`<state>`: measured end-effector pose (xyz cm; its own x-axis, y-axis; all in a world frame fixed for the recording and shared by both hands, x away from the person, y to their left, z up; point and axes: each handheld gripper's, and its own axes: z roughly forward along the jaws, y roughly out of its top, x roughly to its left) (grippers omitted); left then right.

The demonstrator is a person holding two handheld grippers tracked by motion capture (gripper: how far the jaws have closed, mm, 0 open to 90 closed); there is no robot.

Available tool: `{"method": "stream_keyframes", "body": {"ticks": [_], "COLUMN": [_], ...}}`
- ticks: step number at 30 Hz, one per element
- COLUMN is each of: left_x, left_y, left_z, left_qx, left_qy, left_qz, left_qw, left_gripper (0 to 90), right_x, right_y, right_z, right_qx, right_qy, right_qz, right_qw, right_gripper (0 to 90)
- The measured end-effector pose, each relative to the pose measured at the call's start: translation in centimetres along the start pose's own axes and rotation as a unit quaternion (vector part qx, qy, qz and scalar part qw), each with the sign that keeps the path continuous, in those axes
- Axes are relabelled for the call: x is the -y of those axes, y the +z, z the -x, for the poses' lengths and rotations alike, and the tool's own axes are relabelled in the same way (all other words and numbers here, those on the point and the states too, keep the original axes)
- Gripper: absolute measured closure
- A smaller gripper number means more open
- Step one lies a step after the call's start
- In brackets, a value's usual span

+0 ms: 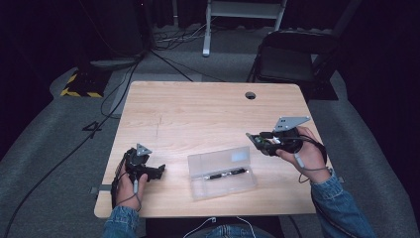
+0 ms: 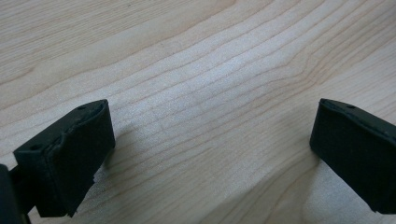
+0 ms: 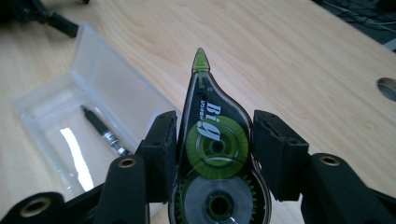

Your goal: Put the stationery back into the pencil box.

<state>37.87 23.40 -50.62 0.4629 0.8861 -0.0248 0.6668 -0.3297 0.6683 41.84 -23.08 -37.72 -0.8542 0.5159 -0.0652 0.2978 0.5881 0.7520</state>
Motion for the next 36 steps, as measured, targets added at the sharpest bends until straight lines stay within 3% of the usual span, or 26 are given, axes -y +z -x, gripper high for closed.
{"method": "stream_keyframes", "body": {"ticks": [13, 29, 36], "left_x": [0.0, 0.0, 0.0], "left_y": [0.0, 0.0, 0.0], "left_z": [0.0, 0.0, 0.0], "left_qx": [0.000, 0.000, 0.000], "left_qy": [-0.001, -0.001, -0.001], "left_qz": [0.000, 0.000, 0.000], "left_qw": [1.0000, 1.0000, 1.0000], "left_gripper": [0.2, 0.2, 0.3], "right_x": [-0.3, 0.3, 0.7], "right_y": [1.8, 4.8, 6.0], "right_z": [-2.7, -5.1, -5.8], "right_qx": [-0.058, -0.119, -0.133], "right_qy": [-0.048, -0.089, -0.104], "right_qz": [-0.044, -0.099, -0.118], "right_qw": [0.9962, 0.9839, 0.9787], "right_gripper": [52.0, 52.0, 52.0]}}
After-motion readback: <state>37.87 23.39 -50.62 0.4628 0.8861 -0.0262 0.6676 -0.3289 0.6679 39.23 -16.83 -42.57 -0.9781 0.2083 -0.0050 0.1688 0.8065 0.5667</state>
